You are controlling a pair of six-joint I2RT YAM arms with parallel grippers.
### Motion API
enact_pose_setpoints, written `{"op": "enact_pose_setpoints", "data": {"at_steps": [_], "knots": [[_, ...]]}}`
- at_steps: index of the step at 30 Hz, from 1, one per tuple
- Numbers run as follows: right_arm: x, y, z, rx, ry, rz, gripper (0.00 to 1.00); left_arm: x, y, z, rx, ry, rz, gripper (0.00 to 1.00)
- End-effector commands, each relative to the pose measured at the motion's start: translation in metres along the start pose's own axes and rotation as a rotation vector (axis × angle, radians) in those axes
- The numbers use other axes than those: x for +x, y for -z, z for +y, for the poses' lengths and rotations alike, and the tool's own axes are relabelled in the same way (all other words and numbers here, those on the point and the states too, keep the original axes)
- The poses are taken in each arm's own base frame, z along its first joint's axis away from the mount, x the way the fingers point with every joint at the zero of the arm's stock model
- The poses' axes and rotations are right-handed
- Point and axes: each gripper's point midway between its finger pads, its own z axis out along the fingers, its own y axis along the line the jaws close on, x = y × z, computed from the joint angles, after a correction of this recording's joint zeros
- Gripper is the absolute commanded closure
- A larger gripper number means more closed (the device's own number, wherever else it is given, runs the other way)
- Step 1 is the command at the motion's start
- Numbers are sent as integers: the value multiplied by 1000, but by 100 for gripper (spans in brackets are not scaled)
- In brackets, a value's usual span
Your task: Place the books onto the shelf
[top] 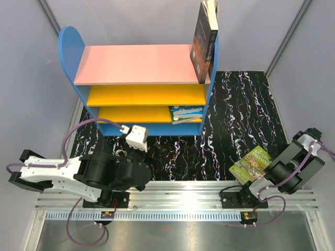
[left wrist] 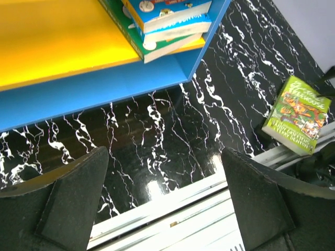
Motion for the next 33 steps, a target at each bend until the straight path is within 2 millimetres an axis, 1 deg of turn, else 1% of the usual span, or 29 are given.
{"op": "enact_pose_setpoints", "data": {"at_steps": [1,2,3,4,5,6,7,8,9,11,12,13,14,15,16,17,18,19,20,22,23,24,25,26,27,29,30,32,33], "knots": [[66,3,28,-97,18,213,54,-24,-1,-6,-10,57,-84,6],[81,4,30,-92,25,242,54,-22,-2,-7,-9,53,-84,6],[102,6,35,-96,67,278,54,-22,-3,-9,-9,53,-83,5],[112,12,38,-124,71,282,53,-22,-4,-11,-8,55,-86,5],[128,11,35,-121,18,318,53,-24,-4,-14,-5,63,-87,5],[143,12,38,-132,52,331,53,-24,-4,-15,-4,60,-87,5],[151,14,38,-143,57,334,53,-24,-5,-19,-4,54,-85,5],[163,10,33,-124,26,350,53,-24,-6,-21,-1,55,-84,5],[179,14,37,-157,77,356,53,-24,-6,-24,4,46,-80,5],[203,17,39,-163,99,378,53,-21,-9,-31,9,38,-73,5],[226,23,41,-179,191,395,52,-21,-9,-33,12,47,-70,5],[239,27,44,-190,244,402,51,-20,-10,-36,14,45,-68,5],[242,38,59,-232,308,374,50,-19,-11,-38,14,41,-66,5],[244,44,55,-203,354,358,48,-19,-11,-41,19,44,-65,5],[241,51,58,-208,399,326,45,-22,-11,-44,25,57,-68,5],[227,62,75,-243,452,237,39,-22,-12,-48,26,57,-68,5],[217,67,72,-213,470,197,34,-21,-13,-51,31,47,-67,5],[208,73,80,-228,495,159,32,-24,-14,-56,41,57,-74,5],[191,88,101,-281,569,88,20,-24,-14,-59,47,55,-74,5],[175,80,100,-169,628,60,5,-28,-16,-69,63,47,-77,5],[147,84,106,-114,627,-8,0,-28,-15,-71,68,44,-76,5],[137,72,96,-23,616,12,0,-29,-15,-73,72,42,-74,5],[123,69,95,-14,580,7,0,-29,-16,-74,69,37,-73,5],[113,63,89,-7,536,18,0,-31,-14,-74,75,43,-73,5],[79,62,84,-19,419,-15,0,-31,-14,-74,75,55,-71,5],[55,58,68,4,331,-36,0,-32,-11,-68,73,67,-68,5],[32,57,52,48,257,-76,0,-30,-11,-65,70,69,-67,5],[13,56,35,106,206,-129,0,-33,-8,-57,76,88,-75,5],[6,59,29,120,180,-151,0,-27,-10,-52,66,75,-76,5]]}}
